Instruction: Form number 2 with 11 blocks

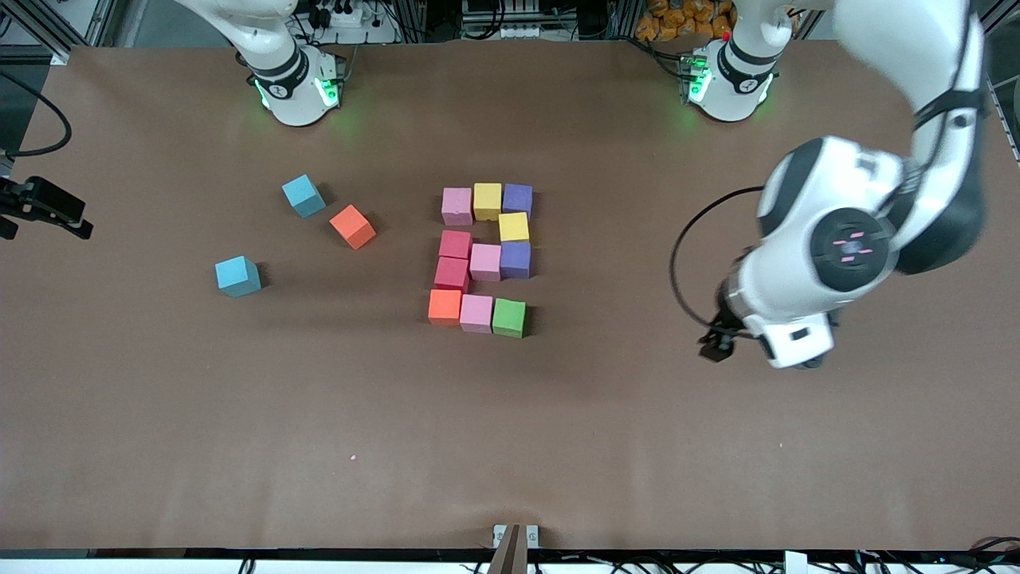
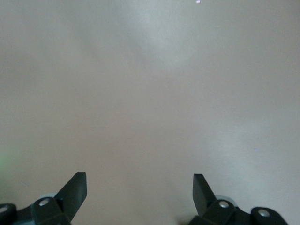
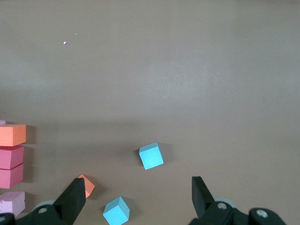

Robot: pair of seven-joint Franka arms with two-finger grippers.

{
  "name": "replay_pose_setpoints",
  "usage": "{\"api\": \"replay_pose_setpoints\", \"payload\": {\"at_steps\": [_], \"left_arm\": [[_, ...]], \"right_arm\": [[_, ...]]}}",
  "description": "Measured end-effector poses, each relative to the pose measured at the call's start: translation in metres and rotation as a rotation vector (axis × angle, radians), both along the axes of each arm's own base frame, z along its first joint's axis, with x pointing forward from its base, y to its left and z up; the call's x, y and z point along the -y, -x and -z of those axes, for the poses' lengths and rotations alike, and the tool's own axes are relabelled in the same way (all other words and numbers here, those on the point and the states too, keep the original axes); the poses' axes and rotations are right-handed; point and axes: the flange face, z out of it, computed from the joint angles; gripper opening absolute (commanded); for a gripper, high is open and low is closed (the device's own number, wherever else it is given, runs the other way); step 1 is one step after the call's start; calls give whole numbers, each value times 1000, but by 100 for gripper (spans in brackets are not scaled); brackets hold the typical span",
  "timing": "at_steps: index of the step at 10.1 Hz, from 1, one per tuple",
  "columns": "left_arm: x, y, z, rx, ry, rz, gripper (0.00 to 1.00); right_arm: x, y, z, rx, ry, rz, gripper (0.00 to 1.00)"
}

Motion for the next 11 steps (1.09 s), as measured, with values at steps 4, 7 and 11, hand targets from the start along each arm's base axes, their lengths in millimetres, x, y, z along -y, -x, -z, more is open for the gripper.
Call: {"api": "replay_pose_setpoints", "payload": {"at_steps": [4, 7, 11], "left_arm": [[-65, 42, -30, -46, -2, 354, 100], [-91, 87, -60, -39, 1, 545, 100], [-108, 120, -109, 39, 2, 817, 100]], "right_arm": [[-1, 0, 0, 1, 0, -2, 100], [-1, -1, 0, 1, 0, -3, 100], [-2, -1, 0, 1, 0, -3, 100]]}}
